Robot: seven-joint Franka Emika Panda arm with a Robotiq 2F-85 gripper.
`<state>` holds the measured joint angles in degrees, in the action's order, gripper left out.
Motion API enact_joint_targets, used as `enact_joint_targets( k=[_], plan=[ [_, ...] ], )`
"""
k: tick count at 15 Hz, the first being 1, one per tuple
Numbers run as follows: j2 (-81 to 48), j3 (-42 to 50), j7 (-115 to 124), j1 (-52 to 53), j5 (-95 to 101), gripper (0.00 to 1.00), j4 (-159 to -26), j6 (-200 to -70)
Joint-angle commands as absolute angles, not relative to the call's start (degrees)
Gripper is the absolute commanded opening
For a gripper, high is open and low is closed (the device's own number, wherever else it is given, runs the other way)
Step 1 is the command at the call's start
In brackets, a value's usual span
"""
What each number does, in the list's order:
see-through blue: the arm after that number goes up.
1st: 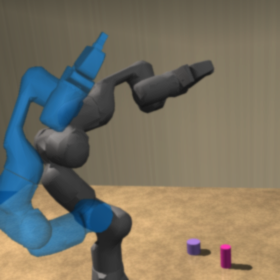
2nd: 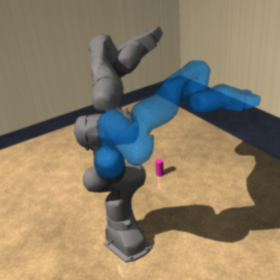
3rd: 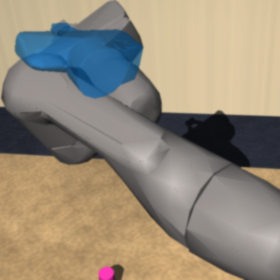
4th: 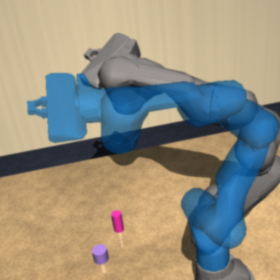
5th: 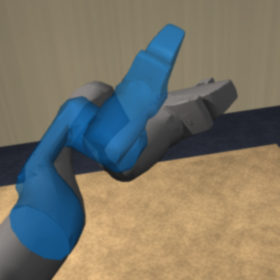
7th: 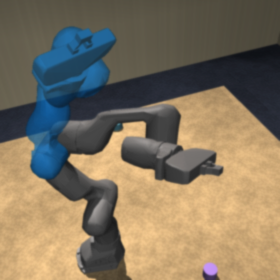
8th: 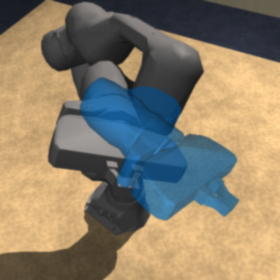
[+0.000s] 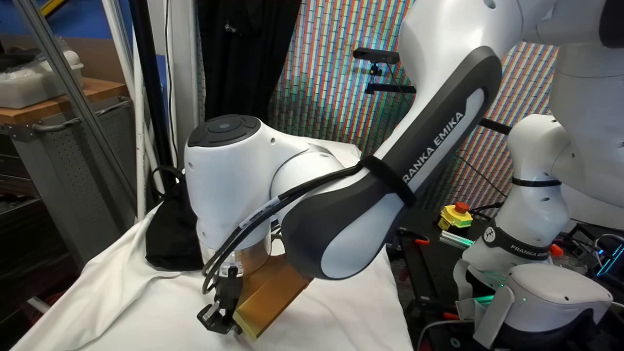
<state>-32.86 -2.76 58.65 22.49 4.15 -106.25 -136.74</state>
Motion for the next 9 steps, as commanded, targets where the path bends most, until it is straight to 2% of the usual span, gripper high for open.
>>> enact_joint_targets(
  k=[1,9],
  plan=[
    [-33.1,-3.1,57.9,21.8,3.4,0.15,-106.0,-136.9],
    [-29.5,-2.8,55.8,21.2,4.3,0.15,-107.8,-135.8]
  ],
)
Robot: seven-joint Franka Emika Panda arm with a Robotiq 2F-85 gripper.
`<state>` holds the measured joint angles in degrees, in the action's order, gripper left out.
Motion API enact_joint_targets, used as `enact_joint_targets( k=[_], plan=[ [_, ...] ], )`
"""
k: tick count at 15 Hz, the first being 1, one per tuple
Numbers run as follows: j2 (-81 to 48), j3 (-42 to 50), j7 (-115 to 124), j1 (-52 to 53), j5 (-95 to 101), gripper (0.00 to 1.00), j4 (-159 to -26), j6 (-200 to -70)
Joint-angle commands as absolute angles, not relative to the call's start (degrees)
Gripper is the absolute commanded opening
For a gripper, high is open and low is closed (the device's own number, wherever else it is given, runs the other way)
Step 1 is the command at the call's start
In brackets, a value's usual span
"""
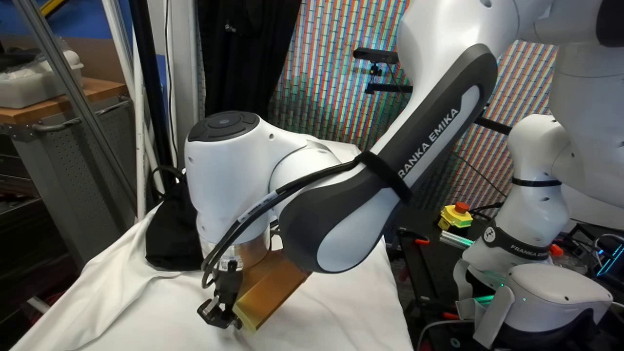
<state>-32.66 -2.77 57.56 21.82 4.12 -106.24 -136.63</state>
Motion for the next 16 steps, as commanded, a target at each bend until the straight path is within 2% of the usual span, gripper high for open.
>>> enact_joint_targets(
  k=[1,16],
  plan=[
    [-28.6,-2.6,55.4,21.1,4.6,0.15,-108.3,-135.7],
    [-17.6,1.0,50.0,13.0,8.1,0.15,-112.6,-136.1]
  ],
)
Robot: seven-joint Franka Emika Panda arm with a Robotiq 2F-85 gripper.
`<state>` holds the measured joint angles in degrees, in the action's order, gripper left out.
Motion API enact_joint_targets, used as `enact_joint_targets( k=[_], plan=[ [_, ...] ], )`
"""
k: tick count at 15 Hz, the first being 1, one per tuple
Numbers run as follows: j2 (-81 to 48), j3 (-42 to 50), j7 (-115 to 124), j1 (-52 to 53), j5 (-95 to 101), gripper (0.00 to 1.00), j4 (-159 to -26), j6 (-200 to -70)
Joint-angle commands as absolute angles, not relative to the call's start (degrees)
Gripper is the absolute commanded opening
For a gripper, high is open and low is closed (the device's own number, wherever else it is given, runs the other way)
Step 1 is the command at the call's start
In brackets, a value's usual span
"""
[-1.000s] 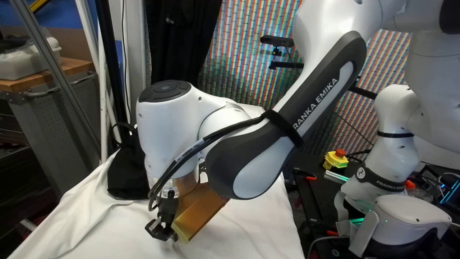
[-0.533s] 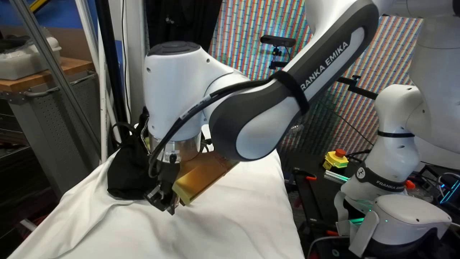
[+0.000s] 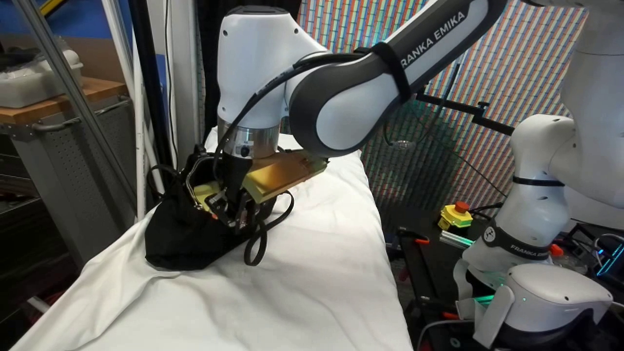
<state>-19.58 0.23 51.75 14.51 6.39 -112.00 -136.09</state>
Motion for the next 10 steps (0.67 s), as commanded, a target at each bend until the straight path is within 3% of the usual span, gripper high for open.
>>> enact_joint_targets(
  k=[1,10],
  plan=[
    [-17.9,1.2,49.1,12.3,8.2,0.15,-111.7,-135.8],
    [-20.2,2.4,42.4,8.3,7.1,0.15,-106.6,-134.5]
  ],
)
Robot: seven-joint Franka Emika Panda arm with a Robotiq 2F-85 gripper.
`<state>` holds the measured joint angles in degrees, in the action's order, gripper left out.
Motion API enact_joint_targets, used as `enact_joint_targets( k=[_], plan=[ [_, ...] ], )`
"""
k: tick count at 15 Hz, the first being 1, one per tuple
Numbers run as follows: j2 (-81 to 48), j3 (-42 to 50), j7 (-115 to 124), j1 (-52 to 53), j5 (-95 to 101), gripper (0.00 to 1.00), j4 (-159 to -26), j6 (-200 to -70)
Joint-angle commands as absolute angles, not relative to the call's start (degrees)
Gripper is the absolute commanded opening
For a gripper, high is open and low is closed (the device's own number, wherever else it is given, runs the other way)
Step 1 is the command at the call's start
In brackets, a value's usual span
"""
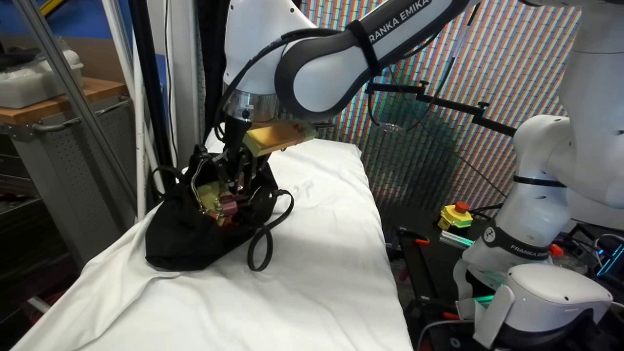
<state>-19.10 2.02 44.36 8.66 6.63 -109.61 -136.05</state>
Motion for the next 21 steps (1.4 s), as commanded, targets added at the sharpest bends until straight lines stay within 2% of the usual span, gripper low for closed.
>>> enact_joint_targets(
  k=[1,14,15,17,18,19,20,21],
  plan=[
    [-21.0,2.3,41.7,8.0,6.8,0.15,-105.5,-134.2],
    [-30.9,2.7,38.3,8.1,6.0,0.15,-93.4,-129.5],
    [-31.3,2.7,38.2,8.2,5.9,0.17,-92.9,-129.4],
    [-31.9,2.7,38.0,8.2,5.8,0.27,-92.3,-129.7],
    [-32.2,2.7,37.9,8.3,5.8,0.28,-92.0,-129.8],
    [-32.4,2.7,37.9,8.4,5.7,0.65,-91.7,-129.9],
    [-32.6,2.7,37.9,8.4,5.6,0.65,-91.5,-129.9],
    [-32.7,2.6,37.9,8.5,5.5,0.71,-91.4,-129.9]
  ],
)
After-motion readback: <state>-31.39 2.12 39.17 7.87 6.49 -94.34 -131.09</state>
